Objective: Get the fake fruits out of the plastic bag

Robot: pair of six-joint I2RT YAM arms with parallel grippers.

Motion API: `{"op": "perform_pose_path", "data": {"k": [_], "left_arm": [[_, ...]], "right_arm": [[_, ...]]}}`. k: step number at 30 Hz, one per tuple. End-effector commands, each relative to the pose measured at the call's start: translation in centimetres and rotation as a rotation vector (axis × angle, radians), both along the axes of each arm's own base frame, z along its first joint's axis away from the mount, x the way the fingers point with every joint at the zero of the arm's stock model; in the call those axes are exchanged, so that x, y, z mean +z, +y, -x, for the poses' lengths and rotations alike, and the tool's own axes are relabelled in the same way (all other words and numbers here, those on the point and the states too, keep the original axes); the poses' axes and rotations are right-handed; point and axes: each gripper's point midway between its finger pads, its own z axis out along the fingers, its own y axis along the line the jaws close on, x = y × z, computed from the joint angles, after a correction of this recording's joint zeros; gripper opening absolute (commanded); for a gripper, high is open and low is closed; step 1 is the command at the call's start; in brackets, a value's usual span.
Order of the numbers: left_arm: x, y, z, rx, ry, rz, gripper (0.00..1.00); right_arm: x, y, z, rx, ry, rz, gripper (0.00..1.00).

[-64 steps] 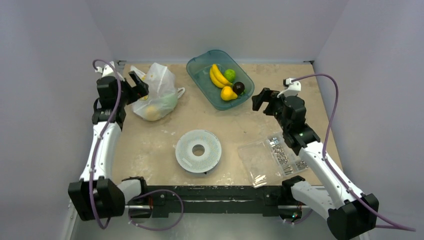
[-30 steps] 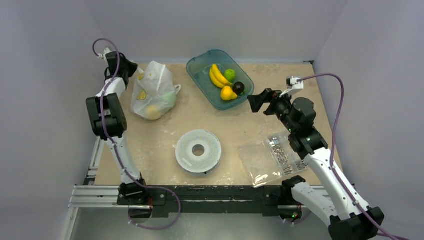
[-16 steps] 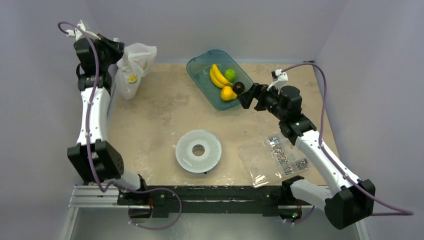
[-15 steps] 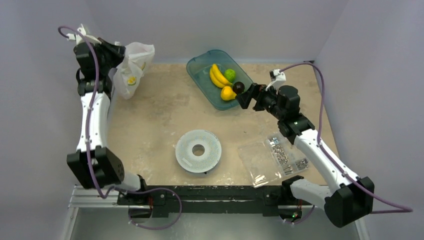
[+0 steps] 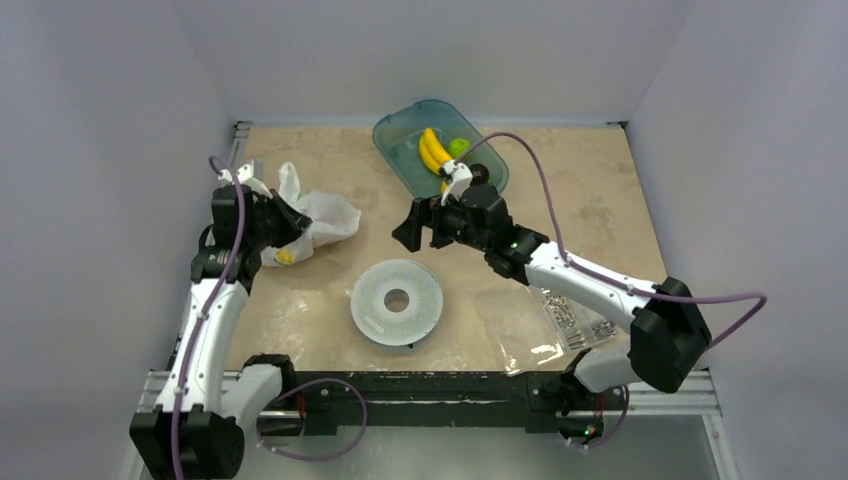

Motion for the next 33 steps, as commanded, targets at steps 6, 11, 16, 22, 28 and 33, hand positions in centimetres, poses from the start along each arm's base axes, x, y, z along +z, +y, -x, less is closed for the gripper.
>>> {"op": "perform_pose_path", "data": {"k": [6,11,16,22,28,33], "left_arm": [[-0.7,-2.2,5.8,-0.11,0.027,0.061,0.07],[-0.6,-2.2,8.0,-0.133,0.056,0.031,0.54],[3.3,1.9,9.6,-0.021,-0.032,-0.2,1.0],[7.2,7.5,8.9,0.277,-0.072,-0.349,1.0],[9.9,10.1,6.4,0.358,-0.127,-0.399,1.0],[6.7,10.3,2.8,0.285,0.024,-0.374,0.99]], "right_arm": [[1.9,5.2,-1.0,0.02,-0.097,-0.01,0.99],[2.2,8.3,-1.2,0.005,-0.082,-0.037,0.99],[4.2,11.9,-1.4,-0.084,-0.062,-0.087,0.99],[6.4,16.5,-0.8,-0.124,0.011,-0.209,0.87],[5.7,21.2,1.8,0.036,0.032,-0.255,0.8],[-0.8,23.3,3.1,0.074,0.094,-0.129,0.57]]}}
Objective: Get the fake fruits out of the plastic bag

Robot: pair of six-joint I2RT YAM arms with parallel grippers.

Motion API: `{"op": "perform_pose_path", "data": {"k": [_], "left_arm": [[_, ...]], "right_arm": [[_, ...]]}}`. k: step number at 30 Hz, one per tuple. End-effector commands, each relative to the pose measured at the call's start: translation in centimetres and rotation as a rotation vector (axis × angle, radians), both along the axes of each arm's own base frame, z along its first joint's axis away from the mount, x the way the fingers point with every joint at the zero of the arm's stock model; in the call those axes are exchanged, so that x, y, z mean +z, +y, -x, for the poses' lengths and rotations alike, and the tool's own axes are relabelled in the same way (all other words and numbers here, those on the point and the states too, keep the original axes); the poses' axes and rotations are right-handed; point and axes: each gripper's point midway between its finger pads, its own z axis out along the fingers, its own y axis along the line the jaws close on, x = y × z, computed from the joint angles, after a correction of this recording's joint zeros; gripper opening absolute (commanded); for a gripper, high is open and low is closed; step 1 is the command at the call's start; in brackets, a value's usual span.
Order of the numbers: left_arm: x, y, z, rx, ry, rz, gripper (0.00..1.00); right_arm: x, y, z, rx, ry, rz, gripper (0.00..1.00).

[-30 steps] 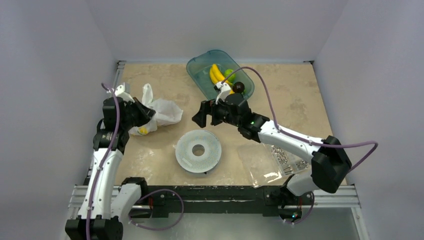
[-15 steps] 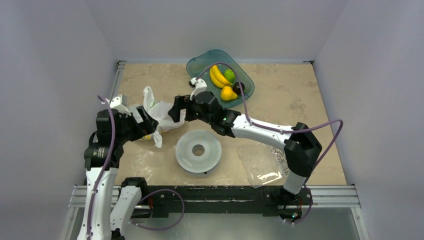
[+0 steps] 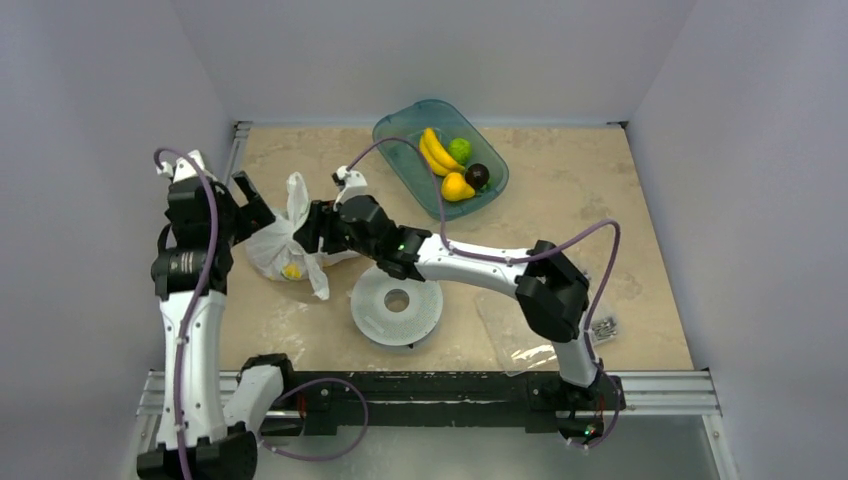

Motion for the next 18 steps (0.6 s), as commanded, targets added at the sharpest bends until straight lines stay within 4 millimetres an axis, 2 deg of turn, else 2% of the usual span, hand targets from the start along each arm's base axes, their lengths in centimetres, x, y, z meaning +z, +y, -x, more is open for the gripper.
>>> {"op": "perform_pose_path", "data": {"k": [1,2,5,8,10,14,18], "left_arm": [[-1.4,0.3,-3.7,-0.05,0.08,0.021,0.98],[-2.3,0.0,-4.7,-0.074,0.098,0.039,0.97],[-5.8,-0.4,-6.6,-0.125,0.204,0.062,0.9],[-10.2,-0.8,-7.0,-0.168,0.316,0.117,0.84],[-11.0,-1.3,-7.1,-0.19,0.34,0.181,0.82],[-12.5,-1.3,-6.7,-0.191,0.387,0.199,0.8],[-13.5,-0.5,-5.4,-0.141,0.445,0.163,0.79]], "right_arm": [[-3.3,1.8,1.8,0.058,0.04,0.035,0.5],[-4.3,1.9,2.0,0.058,0.045,0.049,0.46],[-6.8,1.2,2.0,0.007,0.058,0.125,0.45],[-8.2,0.3,1.8,-0.023,0.066,0.173,0.45],[-8.9,0.0,2.0,-0.023,0.071,0.193,0.44],[-9.2,0.0,2.2,-0.026,0.049,0.224,0.4],[-7.4,-0.3,1.9,-0.052,0.023,0.204,0.4]]}}
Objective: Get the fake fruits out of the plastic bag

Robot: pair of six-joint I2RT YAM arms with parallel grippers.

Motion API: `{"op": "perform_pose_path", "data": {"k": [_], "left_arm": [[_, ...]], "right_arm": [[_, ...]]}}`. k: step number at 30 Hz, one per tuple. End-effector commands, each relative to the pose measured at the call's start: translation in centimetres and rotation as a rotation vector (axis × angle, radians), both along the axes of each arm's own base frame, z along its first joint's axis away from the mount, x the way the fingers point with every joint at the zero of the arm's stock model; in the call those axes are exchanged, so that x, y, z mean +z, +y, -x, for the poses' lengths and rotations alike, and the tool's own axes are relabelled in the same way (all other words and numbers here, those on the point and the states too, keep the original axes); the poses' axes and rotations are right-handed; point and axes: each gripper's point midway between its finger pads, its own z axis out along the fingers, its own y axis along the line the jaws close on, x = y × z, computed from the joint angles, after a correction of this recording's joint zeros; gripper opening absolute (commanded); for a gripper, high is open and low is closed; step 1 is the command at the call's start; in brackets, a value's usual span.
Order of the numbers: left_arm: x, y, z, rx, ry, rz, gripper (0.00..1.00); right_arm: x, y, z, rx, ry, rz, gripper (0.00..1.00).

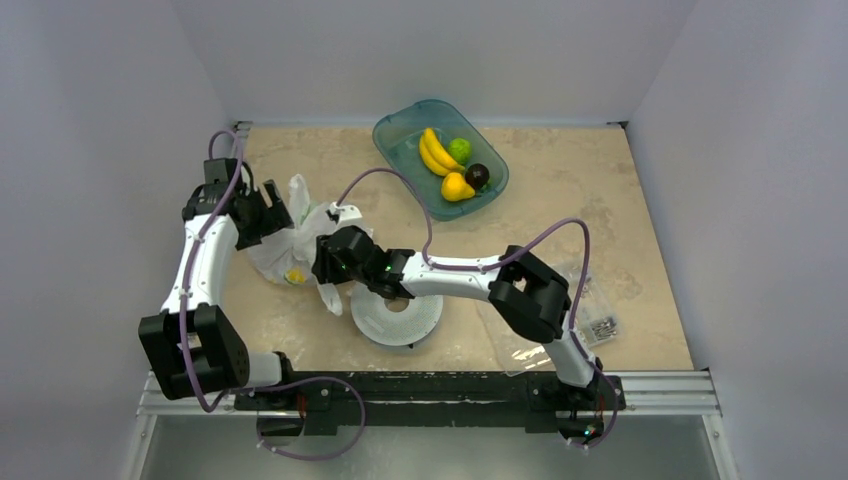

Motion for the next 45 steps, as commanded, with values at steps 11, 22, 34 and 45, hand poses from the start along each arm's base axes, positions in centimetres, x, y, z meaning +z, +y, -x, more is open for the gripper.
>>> {"op": "perform_pose_path", "data": {"k": [11,22,34,45], "left_arm": [[-3.2,-1.3,0.2,-0.065,0.127,0.074,0.65],[-3.7,-1.7,0.1,-0.103,0.131,0.088,0.22],[-2.7,-2.4,-0.5,-0.128,0.091,0.119,0.09],[-2.4,-2.5,-0.4,-0.139,0.082,0.121,0.0]], "right_arm": [[6.9,-0.5,-1.7,-0.095,-0.136,-0.029,0.58],[7.0,1.0,-0.3,-0.012,-0.3,0.155,0.64],[5.4,2.9,-1.8,-0.071,-0.409,0.28,0.7],[4.8,2.0,-4.4,-0.294,-0.463,0.254,0.55]]}}
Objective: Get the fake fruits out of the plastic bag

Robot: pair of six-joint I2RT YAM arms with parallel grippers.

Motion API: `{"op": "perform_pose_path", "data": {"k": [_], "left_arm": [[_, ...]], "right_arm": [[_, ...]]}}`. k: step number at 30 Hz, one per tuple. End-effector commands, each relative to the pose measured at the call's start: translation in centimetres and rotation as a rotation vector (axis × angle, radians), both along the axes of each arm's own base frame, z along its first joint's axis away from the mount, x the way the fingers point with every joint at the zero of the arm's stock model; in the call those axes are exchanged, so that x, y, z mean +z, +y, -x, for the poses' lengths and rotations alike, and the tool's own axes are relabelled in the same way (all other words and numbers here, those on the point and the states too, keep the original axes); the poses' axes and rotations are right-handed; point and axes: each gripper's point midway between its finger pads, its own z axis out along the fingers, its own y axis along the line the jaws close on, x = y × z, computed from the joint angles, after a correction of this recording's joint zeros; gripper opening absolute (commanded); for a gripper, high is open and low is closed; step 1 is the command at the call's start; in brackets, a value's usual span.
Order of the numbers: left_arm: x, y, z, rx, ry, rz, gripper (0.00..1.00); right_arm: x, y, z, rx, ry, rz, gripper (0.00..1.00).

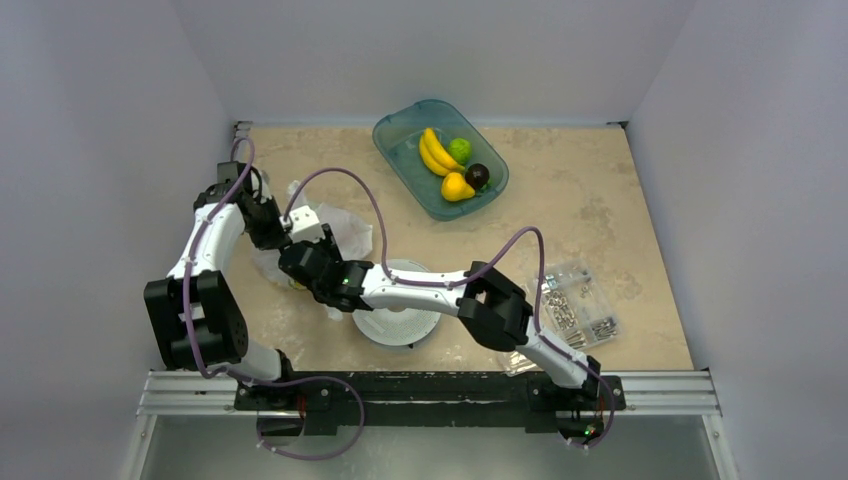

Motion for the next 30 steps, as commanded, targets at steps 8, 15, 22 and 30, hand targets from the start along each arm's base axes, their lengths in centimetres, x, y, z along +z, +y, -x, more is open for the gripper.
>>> {"op": "perform_pose_path", "data": {"k": [8,15,22,30], "left_arm": [[2.7,0.1,-1.1,-0.026,-0.112,-0.018,0.0],[2.9,0.2,-1.1,-0.027,-0.123,-0.024,0.0],[2.9,1.5,-0.9,0.015,-0.116,-0.087,0.0],[3.8,3.2,-0.6,0.075,-0.15,-0.146,0.0]], "right_arm": [[2.1,1.6,-1.4,-0.061,-0.074,-0.083,0.61],[1.7,1.7,-1.5,-0.076,-0.056,-0.11,0.33],[4.7,0.6,-1.2,-0.023,0.082,-0.311,0.0],[4.9,-2.9,-1.2,0.062,0.313,-0.554,0.0]]}}
